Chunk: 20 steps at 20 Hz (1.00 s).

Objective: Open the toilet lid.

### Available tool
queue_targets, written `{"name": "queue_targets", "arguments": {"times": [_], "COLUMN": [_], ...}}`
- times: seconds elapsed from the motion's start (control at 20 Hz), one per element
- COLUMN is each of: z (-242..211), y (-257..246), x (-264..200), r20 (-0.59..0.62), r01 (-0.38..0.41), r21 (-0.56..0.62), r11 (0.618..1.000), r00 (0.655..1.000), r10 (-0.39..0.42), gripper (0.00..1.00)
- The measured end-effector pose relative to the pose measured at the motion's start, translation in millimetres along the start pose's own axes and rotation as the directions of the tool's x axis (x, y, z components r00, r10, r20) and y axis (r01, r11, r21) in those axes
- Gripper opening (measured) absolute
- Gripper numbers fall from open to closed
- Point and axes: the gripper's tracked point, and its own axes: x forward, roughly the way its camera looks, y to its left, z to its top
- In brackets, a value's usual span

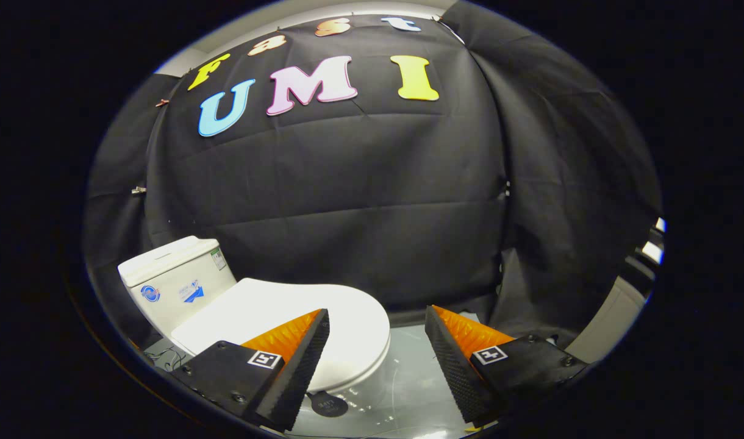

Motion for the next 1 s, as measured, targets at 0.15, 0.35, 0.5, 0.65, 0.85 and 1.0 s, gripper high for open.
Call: {"name": "queue_targets", "arguments": {"times": [0.15,0.35,0.5,0.65,0.85,1.0], "z": [-36,-72,-92,-116,-141,-153], "y": [-8,-14,-11,-2,16,34], "x": [-2,-2,-5,-6,-11,-14], "r20": [-0.082,-0.178,-0.237,-0.316,-0.382,-0.403], "r01": [0.008,0.033,0.03,0.033,0.062,0.055], "r21": [0.051,0.12,0.212,0.343,0.499,0.607], "r11": [0.999,0.992,0.977,0.939,0.864,0.793], "r00": [0.997,0.984,0.971,0.945,0.911,0.881], "r10": [-0.004,-0.011,0.022,0.082,0.156,0.247], "gripper": [0.98,0.98,0.98,0.97,0.94,0.74]}}
